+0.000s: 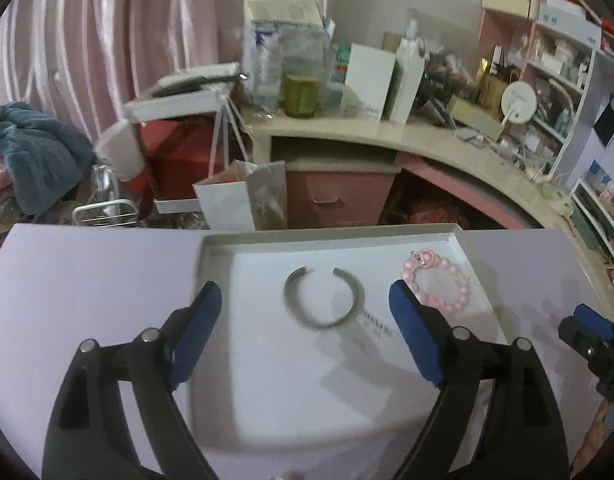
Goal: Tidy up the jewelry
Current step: 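Open both grippers and withdraw them from the tray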
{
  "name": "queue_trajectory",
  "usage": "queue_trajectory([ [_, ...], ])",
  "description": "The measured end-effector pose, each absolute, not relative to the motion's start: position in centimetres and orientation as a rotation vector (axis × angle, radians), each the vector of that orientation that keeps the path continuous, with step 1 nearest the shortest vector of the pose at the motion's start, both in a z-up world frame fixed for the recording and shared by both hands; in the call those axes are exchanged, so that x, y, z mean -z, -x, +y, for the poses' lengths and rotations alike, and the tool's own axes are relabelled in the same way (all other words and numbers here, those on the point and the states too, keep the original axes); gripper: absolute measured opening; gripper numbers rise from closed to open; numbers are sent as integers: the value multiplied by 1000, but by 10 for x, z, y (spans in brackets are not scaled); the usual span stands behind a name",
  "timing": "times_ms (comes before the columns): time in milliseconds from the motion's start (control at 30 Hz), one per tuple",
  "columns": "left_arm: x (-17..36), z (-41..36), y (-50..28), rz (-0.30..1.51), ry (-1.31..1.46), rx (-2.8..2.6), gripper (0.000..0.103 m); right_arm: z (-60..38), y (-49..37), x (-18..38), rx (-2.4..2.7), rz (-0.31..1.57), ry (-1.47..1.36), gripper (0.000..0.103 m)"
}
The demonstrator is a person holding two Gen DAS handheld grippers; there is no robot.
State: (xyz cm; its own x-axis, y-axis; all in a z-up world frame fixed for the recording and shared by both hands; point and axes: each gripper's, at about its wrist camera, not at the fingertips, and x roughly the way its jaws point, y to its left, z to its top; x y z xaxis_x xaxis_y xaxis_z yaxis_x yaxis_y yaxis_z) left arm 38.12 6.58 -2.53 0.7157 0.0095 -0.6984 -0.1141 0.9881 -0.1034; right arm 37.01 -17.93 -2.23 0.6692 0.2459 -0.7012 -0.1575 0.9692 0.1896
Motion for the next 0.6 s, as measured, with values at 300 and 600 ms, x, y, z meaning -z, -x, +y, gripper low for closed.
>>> queue_trajectory([
  [300,14,87,-272,721,112,-170,96,-183,-306,15,-241,794,-90,77],
  [600,38,103,-191,759,199,-247,99,-186,-248,34,-209,828,-73,77],
])
